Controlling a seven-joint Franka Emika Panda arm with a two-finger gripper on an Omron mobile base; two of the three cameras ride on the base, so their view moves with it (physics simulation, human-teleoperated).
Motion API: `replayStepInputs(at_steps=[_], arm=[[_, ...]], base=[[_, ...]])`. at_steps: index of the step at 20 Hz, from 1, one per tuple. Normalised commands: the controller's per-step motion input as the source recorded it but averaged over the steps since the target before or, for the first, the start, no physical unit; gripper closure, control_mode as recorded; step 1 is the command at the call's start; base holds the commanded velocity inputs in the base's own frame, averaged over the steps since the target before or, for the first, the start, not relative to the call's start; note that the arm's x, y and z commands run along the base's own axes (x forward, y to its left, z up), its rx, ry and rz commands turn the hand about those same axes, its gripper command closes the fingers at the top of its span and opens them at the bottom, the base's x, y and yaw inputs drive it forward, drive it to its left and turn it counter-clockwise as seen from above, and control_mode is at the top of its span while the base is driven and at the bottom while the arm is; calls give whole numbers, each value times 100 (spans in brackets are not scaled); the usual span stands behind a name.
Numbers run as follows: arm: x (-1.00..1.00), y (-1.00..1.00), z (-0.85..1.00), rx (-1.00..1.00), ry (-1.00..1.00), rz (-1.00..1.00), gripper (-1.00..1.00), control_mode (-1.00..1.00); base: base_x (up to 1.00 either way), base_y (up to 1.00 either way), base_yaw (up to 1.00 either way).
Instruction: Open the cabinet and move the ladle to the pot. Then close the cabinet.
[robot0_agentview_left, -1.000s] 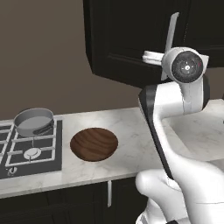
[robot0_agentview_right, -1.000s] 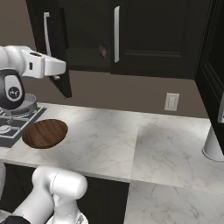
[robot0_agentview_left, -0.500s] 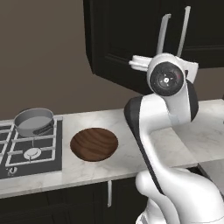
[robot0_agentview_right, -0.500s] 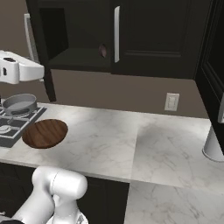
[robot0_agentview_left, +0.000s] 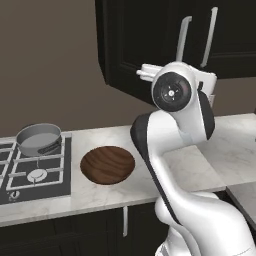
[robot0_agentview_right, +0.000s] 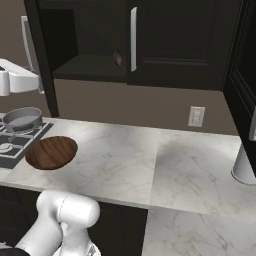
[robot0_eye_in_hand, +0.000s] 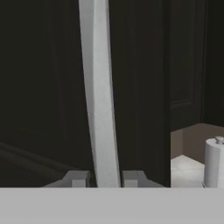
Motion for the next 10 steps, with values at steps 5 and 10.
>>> replayStepInputs(at_steps=[5, 10], arm=[[-3, 2, -3, 0, 0, -2, -100, -100], [0, -1, 0, 0, 0, -4, -100, -100]], base=[[0, 0, 0], [0, 0, 0]])
